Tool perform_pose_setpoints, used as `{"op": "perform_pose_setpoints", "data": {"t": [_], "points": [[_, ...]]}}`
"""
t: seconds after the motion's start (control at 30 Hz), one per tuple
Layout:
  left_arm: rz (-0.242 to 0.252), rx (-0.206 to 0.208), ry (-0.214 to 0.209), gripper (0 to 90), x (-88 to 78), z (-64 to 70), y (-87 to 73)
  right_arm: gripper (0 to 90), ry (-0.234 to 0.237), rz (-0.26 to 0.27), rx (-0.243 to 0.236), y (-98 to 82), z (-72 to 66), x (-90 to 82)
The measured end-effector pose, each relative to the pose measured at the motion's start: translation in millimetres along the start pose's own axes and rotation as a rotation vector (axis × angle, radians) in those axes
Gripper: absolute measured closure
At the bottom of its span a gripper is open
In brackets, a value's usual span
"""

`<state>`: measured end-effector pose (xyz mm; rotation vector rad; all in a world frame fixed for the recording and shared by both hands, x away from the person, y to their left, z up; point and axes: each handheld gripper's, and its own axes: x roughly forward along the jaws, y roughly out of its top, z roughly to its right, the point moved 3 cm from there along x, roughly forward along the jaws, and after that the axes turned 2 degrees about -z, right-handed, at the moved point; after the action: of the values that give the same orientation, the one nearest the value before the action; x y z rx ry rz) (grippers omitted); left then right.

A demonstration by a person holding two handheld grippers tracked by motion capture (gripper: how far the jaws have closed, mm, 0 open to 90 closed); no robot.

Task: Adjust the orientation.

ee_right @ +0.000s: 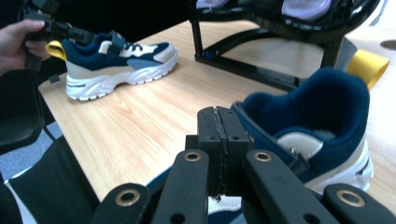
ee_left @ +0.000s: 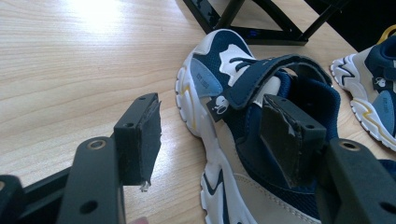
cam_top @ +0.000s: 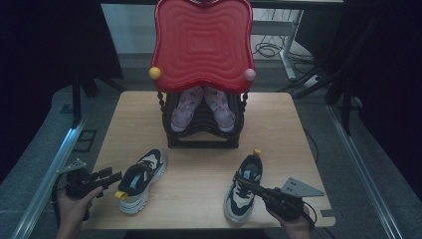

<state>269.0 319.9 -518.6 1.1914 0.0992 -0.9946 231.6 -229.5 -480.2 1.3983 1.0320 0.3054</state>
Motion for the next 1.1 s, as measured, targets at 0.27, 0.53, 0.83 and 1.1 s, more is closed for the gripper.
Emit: {"op": "perform_pose_setpoints", "data": {"t": [0.27,0.53,0.83,1.1], "points": [[0.003,-0.004,0.0,38.5,-2.6,1.2,-4.4,89.8,0.005,-0.033,0.008,-19.0,2.2,-3.5],[0.014,-0.013,0.017,38.6,-6.7,-2.3,-3.4,89.9,0.008,-0.073,0.011,-41.1,7.2,-6.9],[0.022,-0.014,0.02,38.5,-9.0,-3.9,-2.4,89.9,0.056,-0.127,-0.021,-59.1,-5.5,-5.6],[0.026,-0.019,0.022,38.5,-11.0,-6.1,-2.1,89.9,0.079,-0.163,-0.04,-64.9,-9.2,5.3]]}}
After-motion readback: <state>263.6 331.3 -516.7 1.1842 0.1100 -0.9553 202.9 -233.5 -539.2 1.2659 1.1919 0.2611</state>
